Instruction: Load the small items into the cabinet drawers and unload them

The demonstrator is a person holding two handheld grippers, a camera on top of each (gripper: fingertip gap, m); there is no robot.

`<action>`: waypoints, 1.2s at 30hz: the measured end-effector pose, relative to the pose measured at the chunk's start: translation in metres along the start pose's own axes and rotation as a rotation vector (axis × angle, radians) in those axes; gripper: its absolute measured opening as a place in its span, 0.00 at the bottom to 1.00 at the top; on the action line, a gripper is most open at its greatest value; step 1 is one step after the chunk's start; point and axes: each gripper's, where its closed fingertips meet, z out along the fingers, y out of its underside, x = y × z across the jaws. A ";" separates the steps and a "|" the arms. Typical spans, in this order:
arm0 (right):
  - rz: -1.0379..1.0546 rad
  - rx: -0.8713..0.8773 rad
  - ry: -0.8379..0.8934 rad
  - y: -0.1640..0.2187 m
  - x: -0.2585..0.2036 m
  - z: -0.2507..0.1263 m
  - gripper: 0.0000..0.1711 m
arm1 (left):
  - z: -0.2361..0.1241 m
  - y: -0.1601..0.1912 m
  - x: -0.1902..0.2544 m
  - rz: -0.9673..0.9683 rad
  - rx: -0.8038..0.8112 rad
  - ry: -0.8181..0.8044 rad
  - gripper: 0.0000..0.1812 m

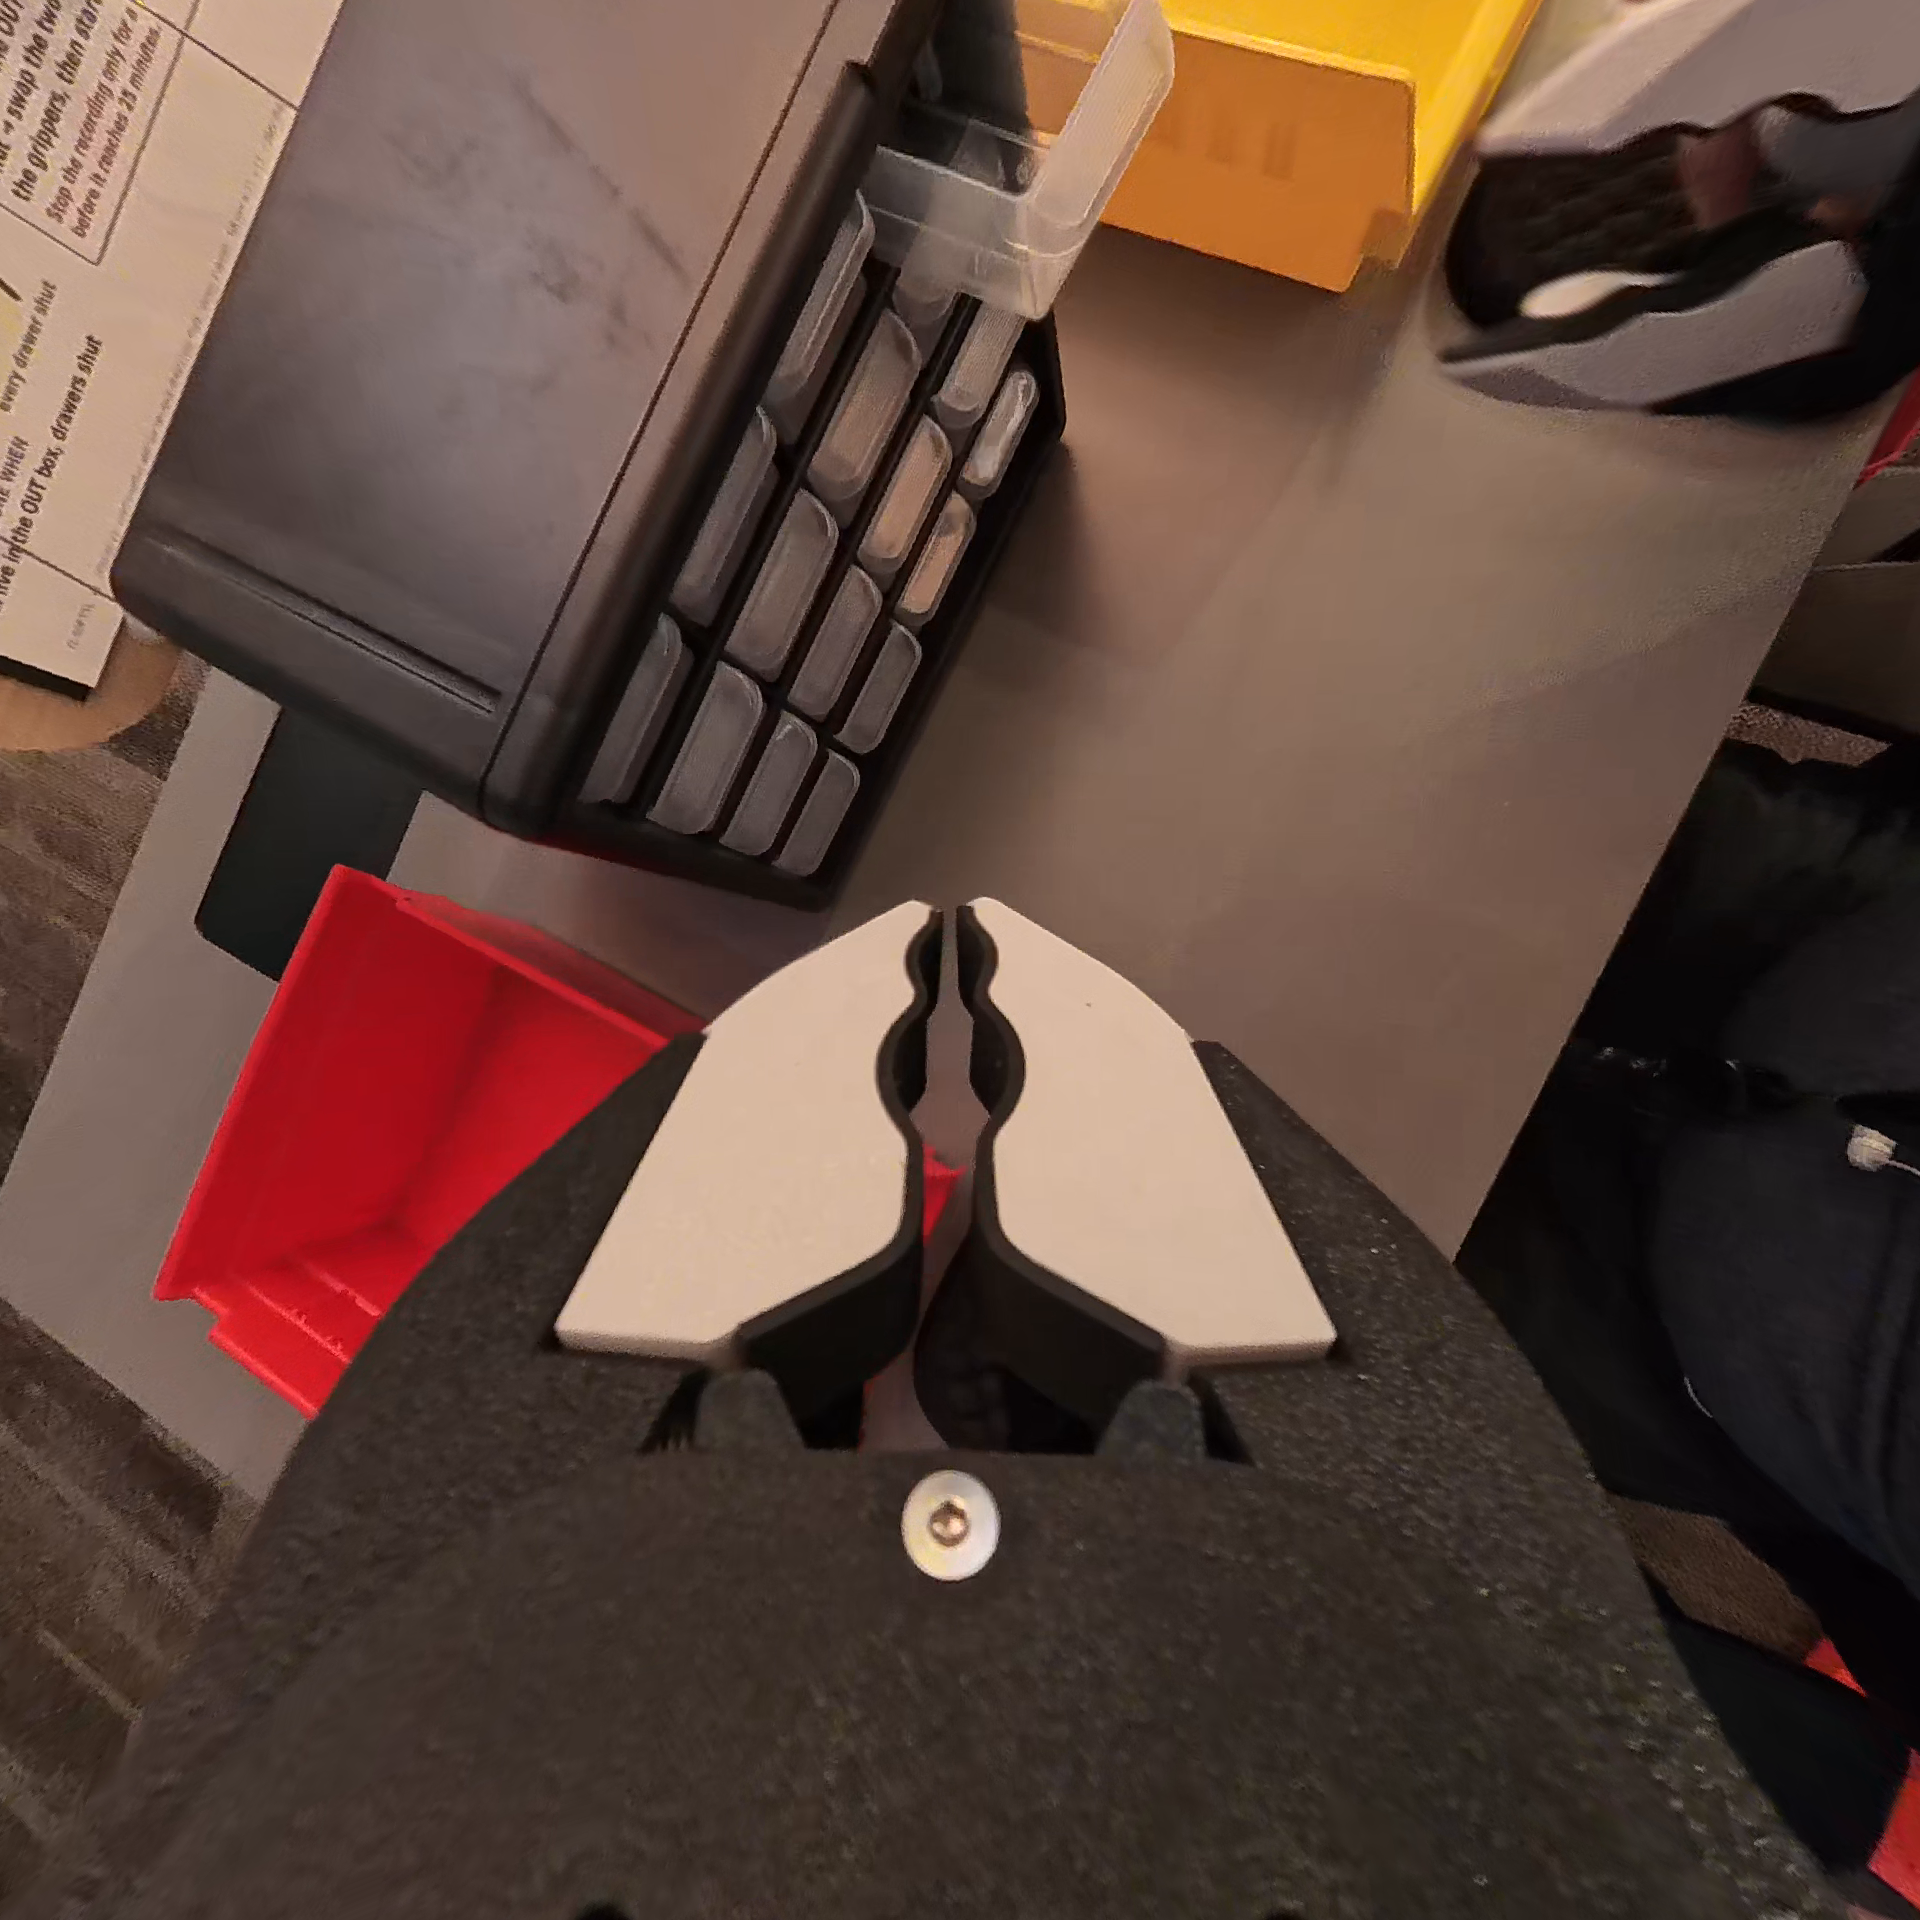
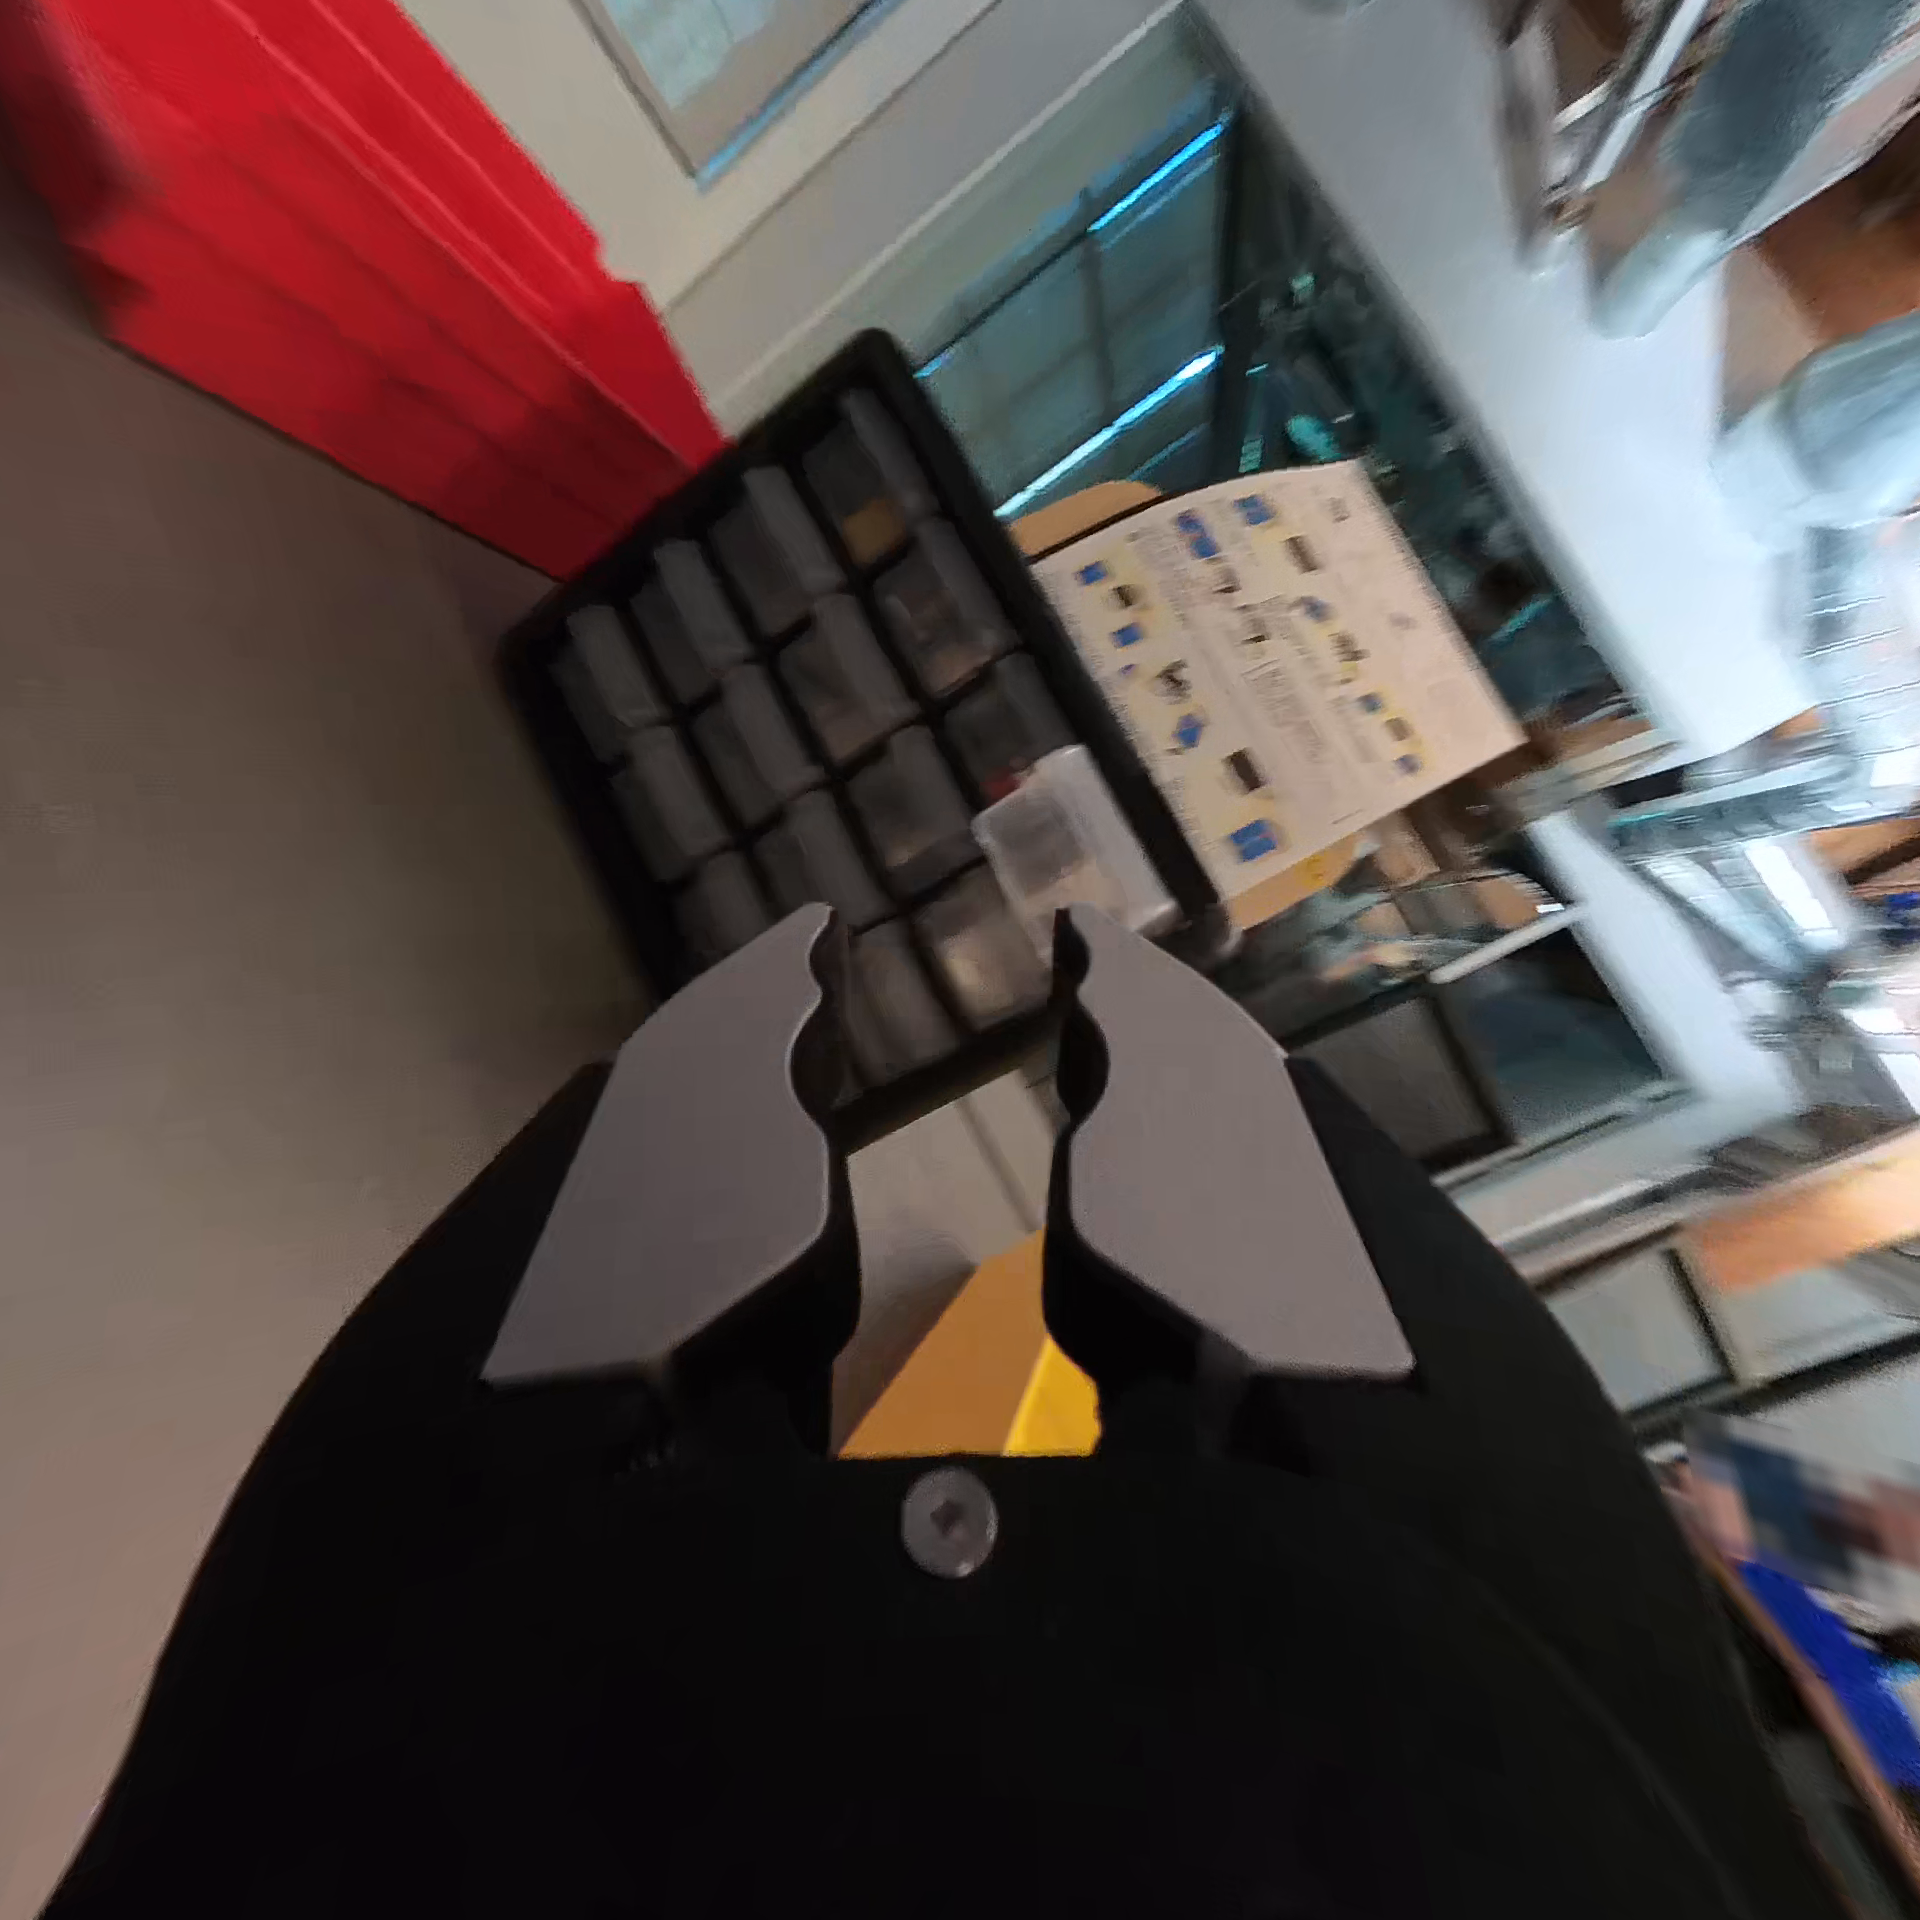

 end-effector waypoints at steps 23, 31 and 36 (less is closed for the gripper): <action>0.406 -0.584 -0.902 0.055 -0.199 -0.260 0.16 | -0.028 0.021 0.038 0.084 0.055 -0.006 0.02; 0.510 -0.644 -0.690 0.096 -0.154 -0.305 0.16 | -0.013 -0.008 0.075 0.104 0.220 0.013 0.02; 0.662 -0.681 -0.585 0.136 -0.186 -0.348 0.17 | -0.001 -0.033 0.117 0.135 0.350 0.031 0.03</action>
